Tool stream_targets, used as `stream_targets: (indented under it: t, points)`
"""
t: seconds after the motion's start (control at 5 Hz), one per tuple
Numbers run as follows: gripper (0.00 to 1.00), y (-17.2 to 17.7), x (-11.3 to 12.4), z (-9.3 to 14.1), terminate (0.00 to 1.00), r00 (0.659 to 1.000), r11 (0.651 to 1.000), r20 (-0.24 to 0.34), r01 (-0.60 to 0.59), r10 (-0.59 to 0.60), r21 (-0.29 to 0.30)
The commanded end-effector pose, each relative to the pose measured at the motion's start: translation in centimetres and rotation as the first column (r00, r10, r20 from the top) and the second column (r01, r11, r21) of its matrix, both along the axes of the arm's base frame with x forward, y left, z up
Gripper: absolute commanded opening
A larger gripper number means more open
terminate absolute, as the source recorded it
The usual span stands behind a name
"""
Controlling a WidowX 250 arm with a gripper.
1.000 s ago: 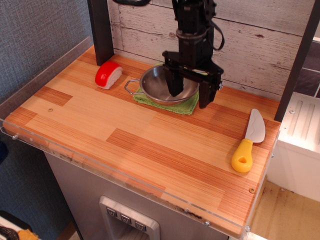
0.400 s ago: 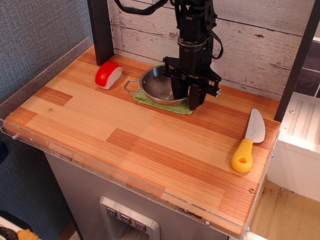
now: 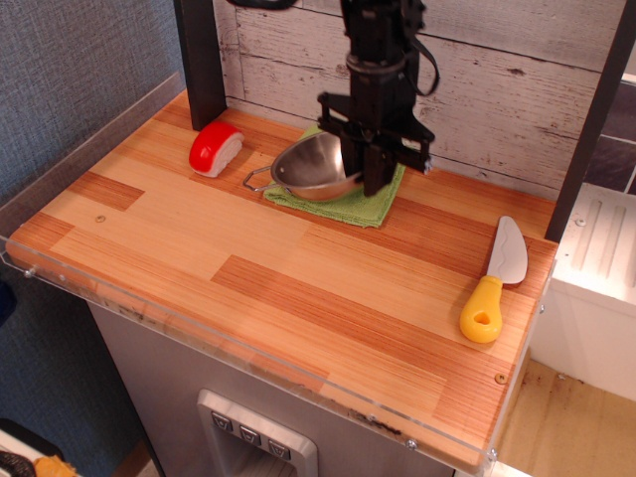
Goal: Put the bowl under the sushi.
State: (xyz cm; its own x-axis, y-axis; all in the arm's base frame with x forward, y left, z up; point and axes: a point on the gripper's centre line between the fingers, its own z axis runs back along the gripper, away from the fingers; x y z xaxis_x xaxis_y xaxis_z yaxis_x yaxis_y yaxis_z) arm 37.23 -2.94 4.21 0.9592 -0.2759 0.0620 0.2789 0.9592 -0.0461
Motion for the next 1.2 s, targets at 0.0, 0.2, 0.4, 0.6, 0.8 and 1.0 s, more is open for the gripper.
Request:
stream_targets:
  t: [0.0,0.2,0.4,0.6,0.8,1.0]
  points:
    - [0.0,3.2,-1.8,7.5,0.0,0.989,0.999,0.146,-0.026,0.031,-0.033]
    - [0.0,7.4,-4.3,8.7,0.0,0.979,0.988,0.131,-0.151,0.156,-0.045]
    - [0.0,11.9,-7.7,8.3,0.0,0.957,0.96,0.082,-0.28,0.278,0.015]
    - [0.0,15.4,-9.9,6.9,0.0,0.954,0.954,0.028,-0.3,0.3,0.008]
    - [0.0,15.5,-11.2,4.9,0.0,0.958,0.959,-0.037,-0.284,0.284,-0.012]
    - [0.0,15.4,-10.7,4.1,0.0,0.965,0.965,-0.041,-0.26,0.26,-0.005]
